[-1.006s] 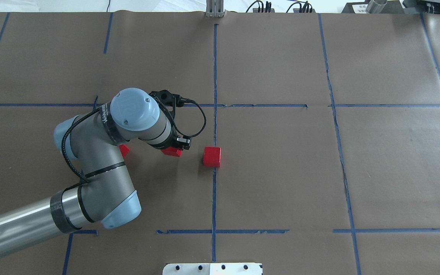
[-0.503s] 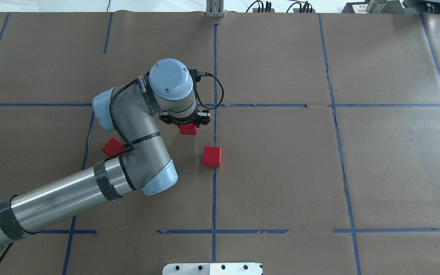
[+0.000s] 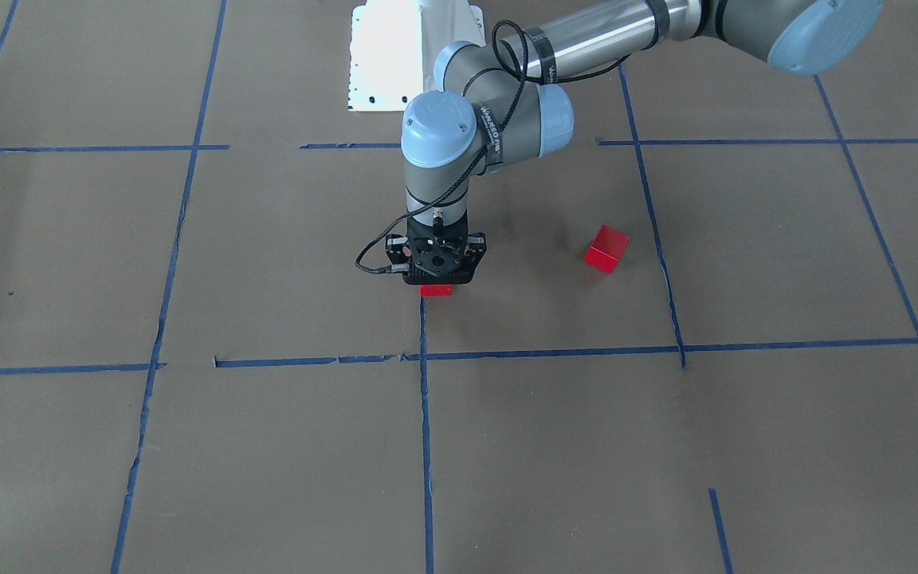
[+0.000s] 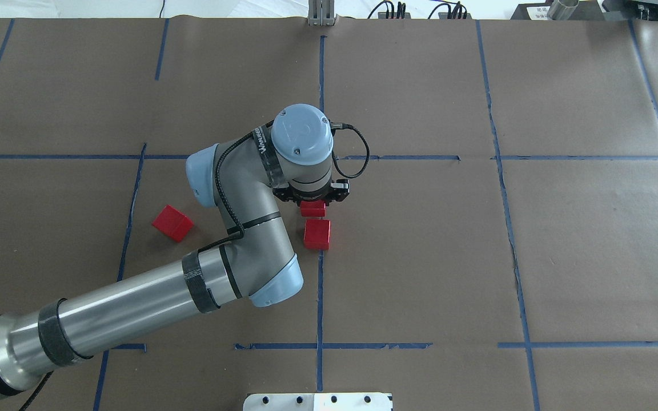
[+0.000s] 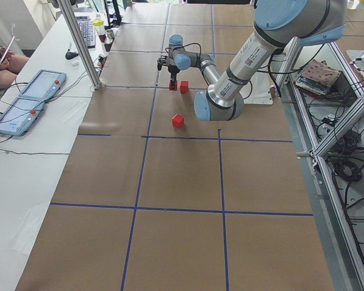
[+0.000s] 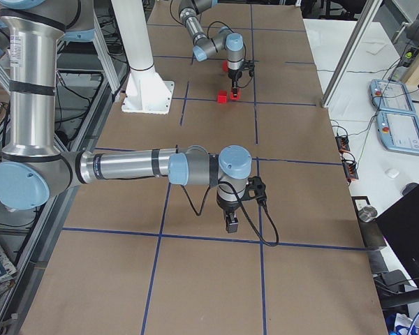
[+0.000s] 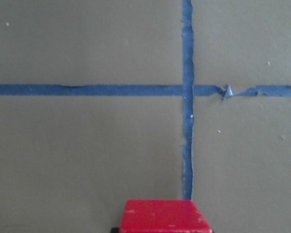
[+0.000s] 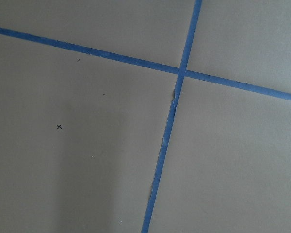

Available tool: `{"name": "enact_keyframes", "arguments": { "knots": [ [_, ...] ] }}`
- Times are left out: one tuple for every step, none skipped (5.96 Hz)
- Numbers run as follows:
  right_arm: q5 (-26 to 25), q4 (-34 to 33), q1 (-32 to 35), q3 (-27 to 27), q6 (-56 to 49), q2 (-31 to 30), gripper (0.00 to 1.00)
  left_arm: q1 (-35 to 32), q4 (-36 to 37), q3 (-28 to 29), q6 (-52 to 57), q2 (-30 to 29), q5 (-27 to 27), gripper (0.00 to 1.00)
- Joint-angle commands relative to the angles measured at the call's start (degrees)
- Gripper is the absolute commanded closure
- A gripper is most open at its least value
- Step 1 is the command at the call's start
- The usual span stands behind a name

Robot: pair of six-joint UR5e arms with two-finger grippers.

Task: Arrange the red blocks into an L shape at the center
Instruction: 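Place the cube against the far side of the center cube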

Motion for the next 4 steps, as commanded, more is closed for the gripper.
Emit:
{"name": "enact_keyframes", "arguments": {
  "knots": [
    [0.00,0.00,0.00,-0.01,0.00,0.00,0.00,1.62,-0.01,0.08,-0.21,-0.27,0.03,0.77],
    [0.00,0.00,0.00,-0.01,0.00,0.00,0.00,1.63,-0.01,0.16,-0.21,-0.18,0.03,0.76],
    [0.00,0.00,0.00,-0.01,0.00,0.00,0.00,1.63,-0.01,0.16,-0.04,-0.09,0.03,0.76],
    [0.00,0.00,0.00,-0.01,0.00,0.00,0.00,1.63,-0.01,0.16,0.14,-0.01,0.11,0.76]
  ]
}}
